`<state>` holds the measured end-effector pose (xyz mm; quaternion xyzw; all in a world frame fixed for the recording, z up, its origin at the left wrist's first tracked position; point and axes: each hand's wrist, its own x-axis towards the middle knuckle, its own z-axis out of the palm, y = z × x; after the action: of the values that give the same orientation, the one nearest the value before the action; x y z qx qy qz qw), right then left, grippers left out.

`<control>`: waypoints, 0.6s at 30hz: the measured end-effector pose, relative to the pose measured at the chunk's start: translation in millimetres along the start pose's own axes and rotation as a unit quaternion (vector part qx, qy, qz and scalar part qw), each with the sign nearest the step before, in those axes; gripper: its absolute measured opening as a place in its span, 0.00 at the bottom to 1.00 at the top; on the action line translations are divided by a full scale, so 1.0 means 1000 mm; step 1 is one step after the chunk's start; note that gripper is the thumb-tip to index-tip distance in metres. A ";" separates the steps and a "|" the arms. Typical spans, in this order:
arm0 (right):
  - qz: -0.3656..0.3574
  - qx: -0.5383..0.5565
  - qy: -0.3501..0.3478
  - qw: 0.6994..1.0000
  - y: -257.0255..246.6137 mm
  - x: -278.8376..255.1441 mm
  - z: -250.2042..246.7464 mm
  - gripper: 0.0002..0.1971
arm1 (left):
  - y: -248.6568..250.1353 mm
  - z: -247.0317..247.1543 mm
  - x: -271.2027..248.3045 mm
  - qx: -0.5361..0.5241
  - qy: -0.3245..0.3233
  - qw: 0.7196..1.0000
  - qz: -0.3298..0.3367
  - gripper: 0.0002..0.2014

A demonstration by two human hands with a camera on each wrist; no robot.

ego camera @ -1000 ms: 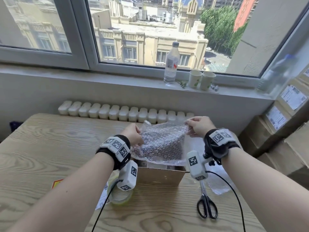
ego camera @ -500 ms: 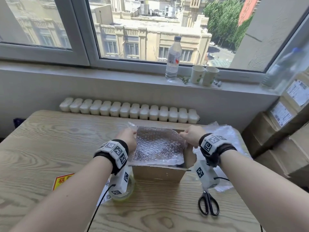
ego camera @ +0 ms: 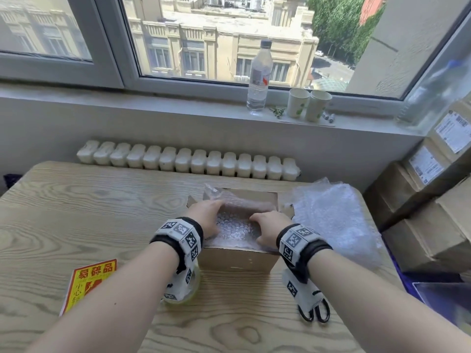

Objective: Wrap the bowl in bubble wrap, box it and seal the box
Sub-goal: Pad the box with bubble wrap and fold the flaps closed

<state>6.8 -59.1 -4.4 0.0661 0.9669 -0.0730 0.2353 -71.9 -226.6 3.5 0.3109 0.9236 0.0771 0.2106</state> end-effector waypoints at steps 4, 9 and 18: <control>0.005 -0.067 -0.048 0.997 0.001 0.008 0.003 0.24 | -0.004 -0.001 -0.001 0.092 -0.013 0.995 0.040 0.39; 0.030 -0.073 -0.075 0.994 0.004 0.015 0.006 0.18 | -0.006 -0.015 -0.003 0.235 0.126 0.958 0.106 0.18; 0.030 -0.042 -0.086 0.995 0.008 0.024 0.003 0.27 | 0.033 -0.009 0.025 0.245 -0.021 0.955 0.167 0.11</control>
<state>-11.3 -49.3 -19.3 0.0788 0.9429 -0.0310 0.3221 -75.9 -185.9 12.2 0.5044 0.8443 -0.1241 0.1317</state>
